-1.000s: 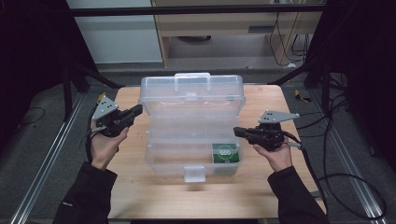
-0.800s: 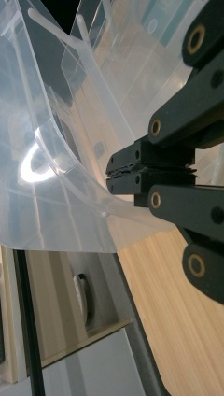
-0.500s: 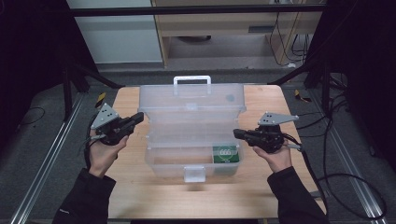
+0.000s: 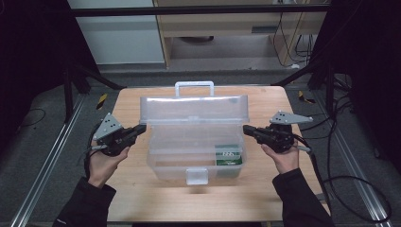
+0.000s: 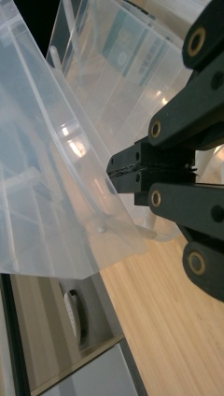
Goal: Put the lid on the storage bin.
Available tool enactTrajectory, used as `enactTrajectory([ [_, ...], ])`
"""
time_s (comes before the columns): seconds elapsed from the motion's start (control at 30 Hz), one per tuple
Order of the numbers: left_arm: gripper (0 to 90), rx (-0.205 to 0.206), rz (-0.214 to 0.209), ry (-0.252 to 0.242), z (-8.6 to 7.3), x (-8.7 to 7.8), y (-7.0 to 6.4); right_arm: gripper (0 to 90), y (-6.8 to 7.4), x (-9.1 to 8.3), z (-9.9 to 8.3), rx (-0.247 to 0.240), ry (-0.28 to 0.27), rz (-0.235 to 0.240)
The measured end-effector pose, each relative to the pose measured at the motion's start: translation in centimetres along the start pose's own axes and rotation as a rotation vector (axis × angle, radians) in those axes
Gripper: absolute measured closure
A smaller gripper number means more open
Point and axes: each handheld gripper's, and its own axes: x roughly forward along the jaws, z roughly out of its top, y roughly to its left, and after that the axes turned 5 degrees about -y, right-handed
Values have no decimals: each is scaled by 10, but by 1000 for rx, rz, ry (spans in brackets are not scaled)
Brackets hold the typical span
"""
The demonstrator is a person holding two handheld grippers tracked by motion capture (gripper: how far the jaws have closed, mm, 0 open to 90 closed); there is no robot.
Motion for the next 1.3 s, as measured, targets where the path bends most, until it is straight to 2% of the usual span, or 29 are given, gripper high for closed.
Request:
enactTrajectory([
  [0.2, 888, 23, -4, 39, -9, 0, -5, 900, 0, -2, -2, 1, 14, -4],
  [0.37, 884, 25, -4, 64, -16, -3, -4, 900, 1, -3, -7, -8, 42, -8],
  [0.6, 882, 7, -13, 102, -28, -1, -3, 900, 3, -6, -16, -14, 86, -11],
  [0.83, 879, 6, 2, 130, -34, -5, -3, 900, 6, -7, -25, -16, 114, -12],
  [1.0, 876, 5, -3, 150, -38, -6, -3, 900, 7, -7, -29, -16, 130, -11],
  [1.2, 872, 9, 2, 178, -47, -4, -2, 900, 8, -9, -38, -32, 170, -33],
  [1.23, 871, 2, 2, 186, -50, -3, -1, 900, 9, -9, -40, -53, 191, -45],
  [1.3, 871, 16, 14, 198, -52, -3, -1, 900, 10, -9, -42, -59, 199, -44],
])
